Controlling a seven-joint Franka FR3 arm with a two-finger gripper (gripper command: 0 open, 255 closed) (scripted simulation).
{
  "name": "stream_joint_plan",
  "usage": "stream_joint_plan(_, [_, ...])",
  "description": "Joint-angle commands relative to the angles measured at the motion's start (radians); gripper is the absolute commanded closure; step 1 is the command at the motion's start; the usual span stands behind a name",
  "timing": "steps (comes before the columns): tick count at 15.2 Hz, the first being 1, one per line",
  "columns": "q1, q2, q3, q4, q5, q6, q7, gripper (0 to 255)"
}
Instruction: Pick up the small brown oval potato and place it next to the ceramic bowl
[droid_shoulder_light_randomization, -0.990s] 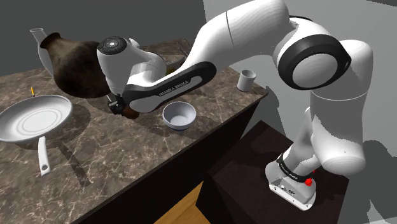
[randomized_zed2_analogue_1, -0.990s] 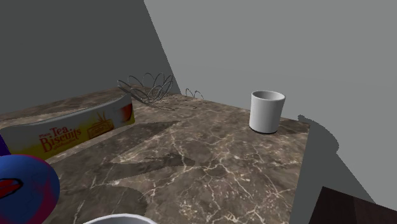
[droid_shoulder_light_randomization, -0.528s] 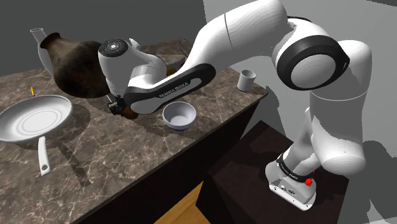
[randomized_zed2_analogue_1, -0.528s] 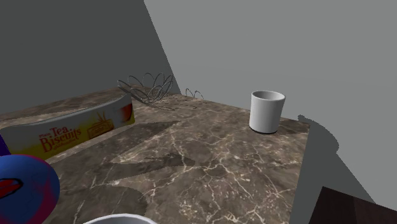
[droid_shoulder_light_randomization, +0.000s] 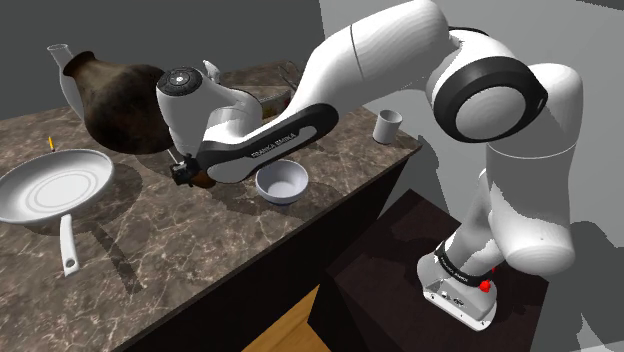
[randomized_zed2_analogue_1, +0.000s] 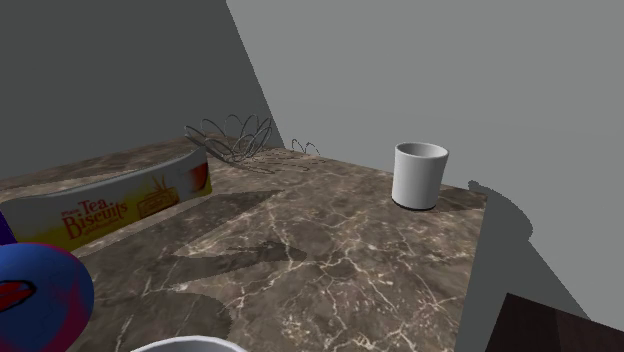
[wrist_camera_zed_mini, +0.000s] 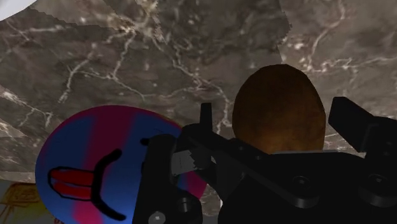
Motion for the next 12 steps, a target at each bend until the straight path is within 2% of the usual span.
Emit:
stream_joint_plan(1, [0.001,-0.019,0.004,0.006,0.006,-0.026,-0.006,0])
stream_joint_plan(4, [0.008,-0.078,0.013,0.006,0.017,-0.086,-0.012,0])
stream_joint_plan(12, [0.008,-0.078,0.013,0.006,0.017,-0.086,-0.012,0])
